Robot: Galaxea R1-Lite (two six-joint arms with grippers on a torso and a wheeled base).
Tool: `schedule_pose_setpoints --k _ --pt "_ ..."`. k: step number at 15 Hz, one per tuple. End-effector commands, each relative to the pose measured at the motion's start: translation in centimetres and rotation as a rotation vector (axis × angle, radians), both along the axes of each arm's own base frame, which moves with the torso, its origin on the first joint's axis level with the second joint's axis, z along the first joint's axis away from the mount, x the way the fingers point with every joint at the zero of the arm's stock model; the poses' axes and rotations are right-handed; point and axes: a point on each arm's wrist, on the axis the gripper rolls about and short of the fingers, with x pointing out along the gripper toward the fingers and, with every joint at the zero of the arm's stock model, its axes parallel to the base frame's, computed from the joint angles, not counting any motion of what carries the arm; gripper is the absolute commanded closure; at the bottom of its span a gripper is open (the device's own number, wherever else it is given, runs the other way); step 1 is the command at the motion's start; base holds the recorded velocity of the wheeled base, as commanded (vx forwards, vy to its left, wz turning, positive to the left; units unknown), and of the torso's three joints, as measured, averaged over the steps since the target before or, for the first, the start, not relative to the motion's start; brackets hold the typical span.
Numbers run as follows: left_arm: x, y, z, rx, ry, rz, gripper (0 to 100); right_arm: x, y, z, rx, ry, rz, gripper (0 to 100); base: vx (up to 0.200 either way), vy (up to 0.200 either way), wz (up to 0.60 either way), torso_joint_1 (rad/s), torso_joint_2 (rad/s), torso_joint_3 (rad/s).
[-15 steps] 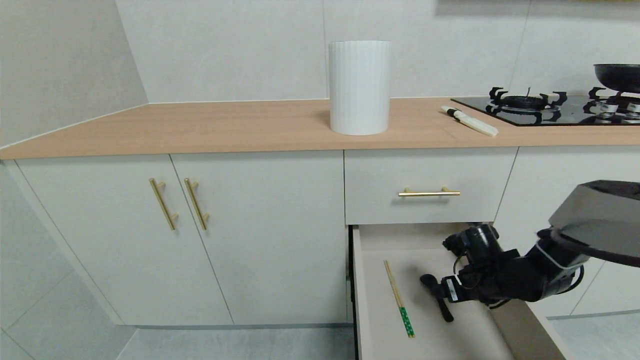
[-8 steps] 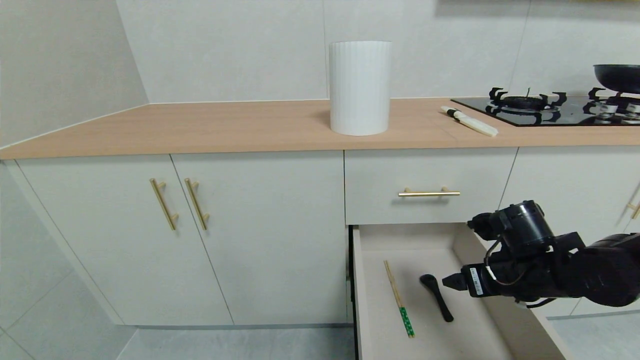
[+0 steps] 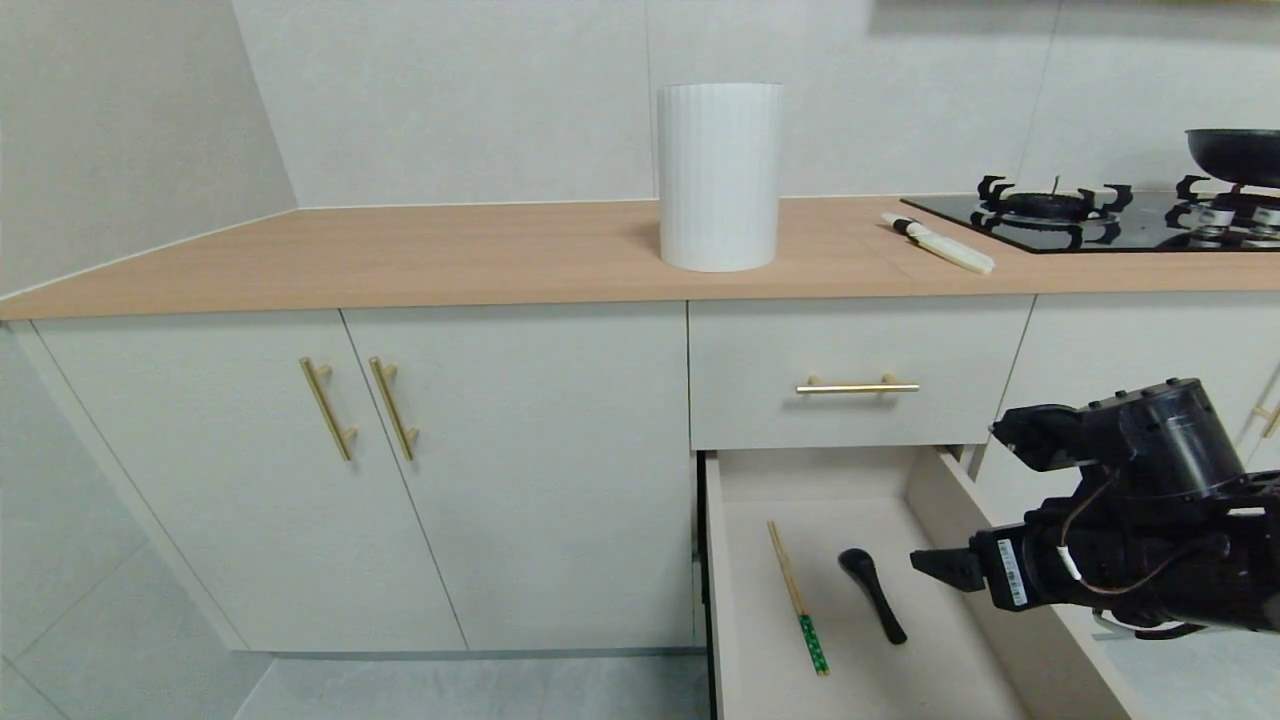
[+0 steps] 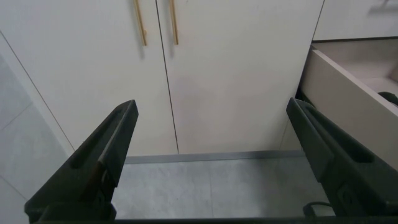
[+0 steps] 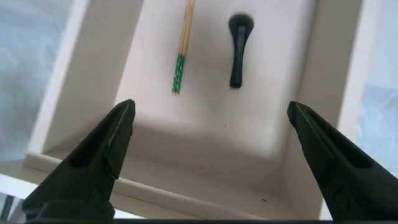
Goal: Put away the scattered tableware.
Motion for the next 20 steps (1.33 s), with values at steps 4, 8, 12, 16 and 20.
schedule_pose_setpoints --k 4,8,12,16,20 --pt "0.0 0.0 0.0 0.000 0.000 0.000 0 -0.7 -0.2 -0.1 -0.029 -0.004 0.038 0 -0.200 0.000 0.00 0.005 0.00 0.001" --pt "0.0 0.0 0.0 0.000 0.000 0.000 0 -1.3 0.2 -0.4 -0.032 0.044 0.086 0 -0.200 0.000 0.00 0.000 0.00 0.008" --pt "0.0 0.0 0.0 -0.001 0.000 0.000 0 -3.0 -0.1 -1.7 -0.036 0.163 0.281 0 0.000 0.000 0.00 0.000 0.00 0.000" --pt "0.0 0.0 0.0 0.000 0.000 0.000 0 -3.8 -0.1 -4.0 -0.044 0.252 0.480 0 0.000 0.000 0.00 0.000 0.00 0.000" --pt "0.0 0.0 0.0 0.000 0.000 0.001 0 -2.2 0.5 -6.6 -0.115 0.339 0.435 0 0.000 0.000 0.00 0.000 0.00 0.000"
